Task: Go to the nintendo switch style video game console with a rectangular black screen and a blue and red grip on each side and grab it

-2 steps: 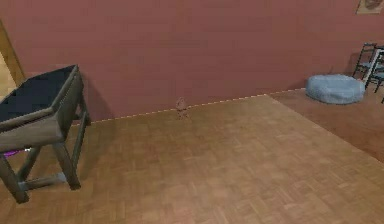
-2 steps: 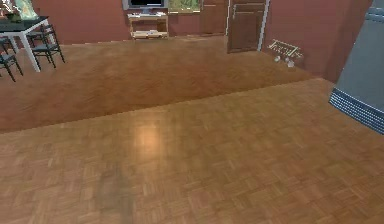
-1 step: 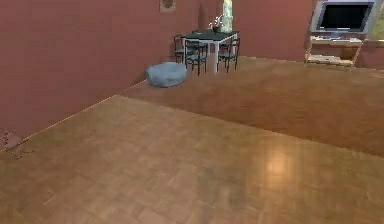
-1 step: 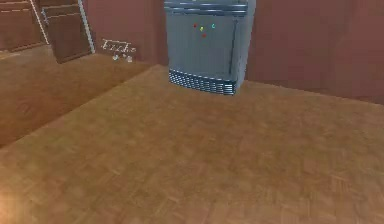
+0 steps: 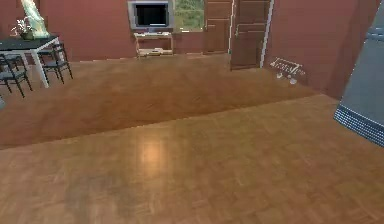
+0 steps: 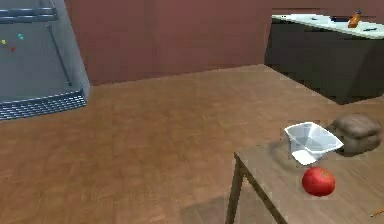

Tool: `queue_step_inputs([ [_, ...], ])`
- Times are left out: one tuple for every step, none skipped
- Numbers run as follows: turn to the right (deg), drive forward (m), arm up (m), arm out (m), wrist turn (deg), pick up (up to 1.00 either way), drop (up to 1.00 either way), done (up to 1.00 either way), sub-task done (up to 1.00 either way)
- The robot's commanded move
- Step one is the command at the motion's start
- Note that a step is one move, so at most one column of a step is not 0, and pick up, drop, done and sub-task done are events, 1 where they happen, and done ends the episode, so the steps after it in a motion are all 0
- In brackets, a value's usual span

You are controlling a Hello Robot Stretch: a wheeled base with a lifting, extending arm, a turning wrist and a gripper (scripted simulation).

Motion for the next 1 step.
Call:
queue_step_inputs([
  [45.0, 0.0, 0.0, 0.0, 0.0, 0.0, 0.0, 0.0, 0.0],
])
